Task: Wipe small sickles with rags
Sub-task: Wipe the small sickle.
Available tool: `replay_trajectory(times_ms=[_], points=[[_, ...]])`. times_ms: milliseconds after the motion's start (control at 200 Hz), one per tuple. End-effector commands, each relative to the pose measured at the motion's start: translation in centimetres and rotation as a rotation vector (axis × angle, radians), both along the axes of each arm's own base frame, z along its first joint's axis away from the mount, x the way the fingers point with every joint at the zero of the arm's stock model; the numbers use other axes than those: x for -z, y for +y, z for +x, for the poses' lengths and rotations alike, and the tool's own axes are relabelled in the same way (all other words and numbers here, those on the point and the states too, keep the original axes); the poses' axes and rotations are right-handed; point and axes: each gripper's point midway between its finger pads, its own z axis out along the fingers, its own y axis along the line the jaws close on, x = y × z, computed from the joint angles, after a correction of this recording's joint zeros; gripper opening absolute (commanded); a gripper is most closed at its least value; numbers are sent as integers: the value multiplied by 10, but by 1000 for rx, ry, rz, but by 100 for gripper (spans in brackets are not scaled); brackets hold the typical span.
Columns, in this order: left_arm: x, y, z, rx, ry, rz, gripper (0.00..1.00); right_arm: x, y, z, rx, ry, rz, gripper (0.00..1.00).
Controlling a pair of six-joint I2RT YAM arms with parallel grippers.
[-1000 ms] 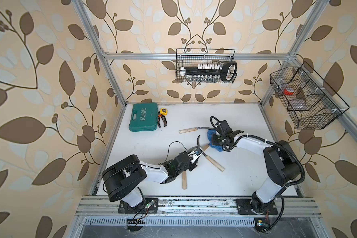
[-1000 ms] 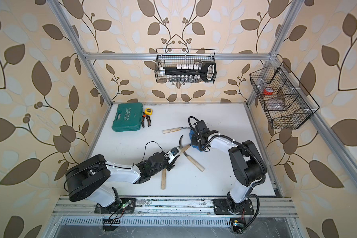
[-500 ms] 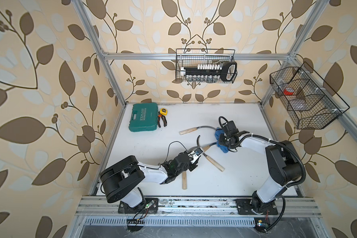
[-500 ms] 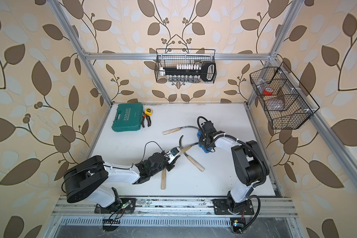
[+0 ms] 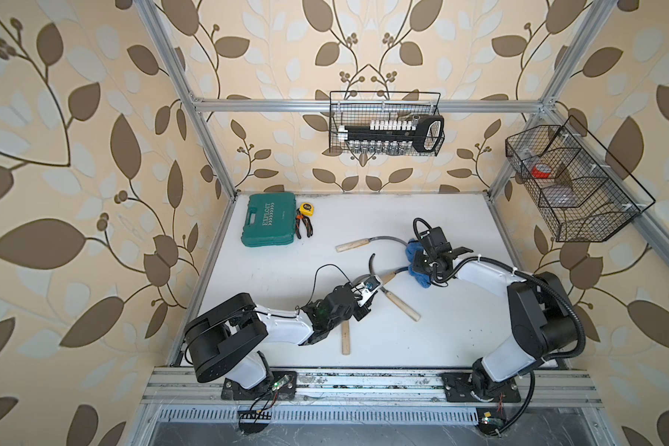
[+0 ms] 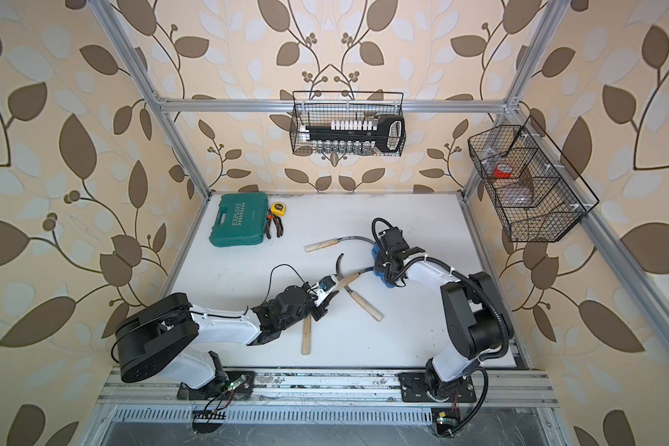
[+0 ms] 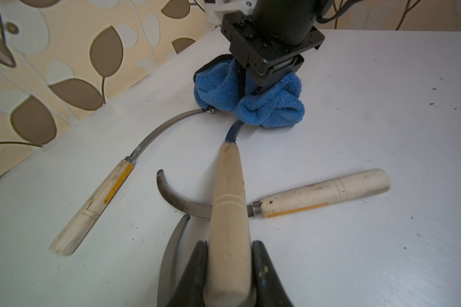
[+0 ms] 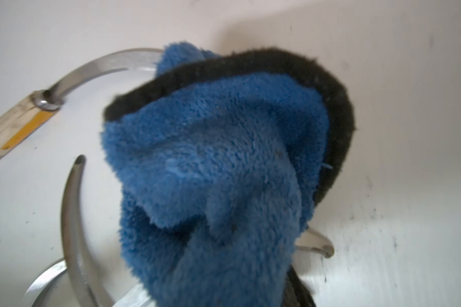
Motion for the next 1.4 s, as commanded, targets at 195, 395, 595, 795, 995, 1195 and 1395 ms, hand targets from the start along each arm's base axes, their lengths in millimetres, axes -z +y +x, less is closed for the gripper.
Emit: replay_trajectory(times_ms=[195, 395, 595, 795, 995, 1195, 1395], points=[[-54, -14, -6, 106, -181, -50, 0, -79, -42, -17, 145, -158, -119, 0], [-39, -12, 2, 85, -130, 97, 0, -71, -62, -16, 182, -152, -68, 0], [-47, -10, -3, 117, -199, 93, 0, -64, -57, -6, 164, -130, -53, 0], [-48, -11, -2, 140, -287, 124, 0, -41, -48, 8, 116, -72, -53, 0], [-33, -17, -1, 185, -380, 177, 0, -18, -21, 21, 12, -12, -6, 0], [-27, -16, 4, 165, -374, 201, 0, -18, 33, 12, -133, -13, -8, 0], [-25, -13, 6, 142, -378, 208, 0, -29, 53, -6, -176, -53, -22, 0]])
